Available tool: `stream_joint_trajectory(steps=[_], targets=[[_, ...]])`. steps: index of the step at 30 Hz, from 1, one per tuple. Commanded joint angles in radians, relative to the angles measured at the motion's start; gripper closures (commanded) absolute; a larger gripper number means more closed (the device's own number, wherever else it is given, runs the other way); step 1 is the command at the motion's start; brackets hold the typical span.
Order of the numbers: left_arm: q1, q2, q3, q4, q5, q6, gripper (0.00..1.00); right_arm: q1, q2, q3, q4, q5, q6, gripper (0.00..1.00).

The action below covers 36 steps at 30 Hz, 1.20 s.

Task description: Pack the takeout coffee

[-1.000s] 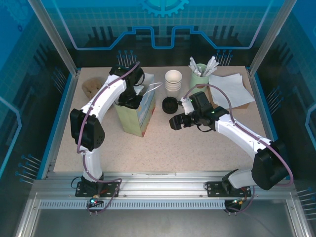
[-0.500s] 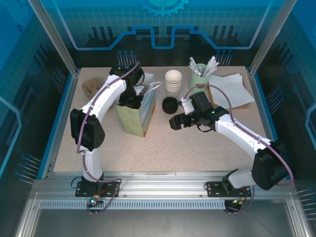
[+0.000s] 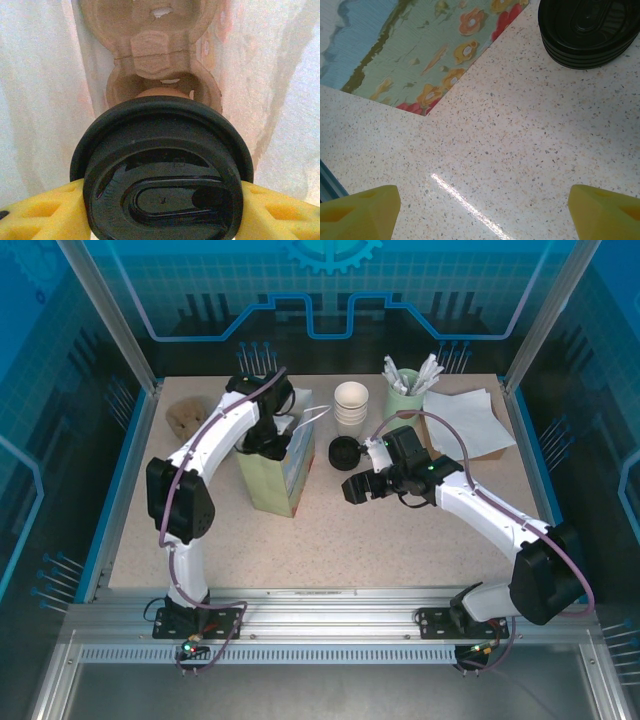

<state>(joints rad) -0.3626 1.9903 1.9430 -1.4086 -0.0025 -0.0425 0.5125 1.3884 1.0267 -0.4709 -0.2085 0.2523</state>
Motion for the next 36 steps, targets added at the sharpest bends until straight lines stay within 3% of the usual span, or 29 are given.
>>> stream_joint_trajectory(steps=[1,36], targets=[[-0.008,0.017,0.008,-0.025,0.020,0.010,0.60,0.017,0.009,0.016,-0.003,0.009,-0.013,0.11],[-0.009,0.082,-0.040,0.043,0.003,0.005,0.60,0.023,0.005,0.012,-0.008,0.020,-0.012,0.11]])
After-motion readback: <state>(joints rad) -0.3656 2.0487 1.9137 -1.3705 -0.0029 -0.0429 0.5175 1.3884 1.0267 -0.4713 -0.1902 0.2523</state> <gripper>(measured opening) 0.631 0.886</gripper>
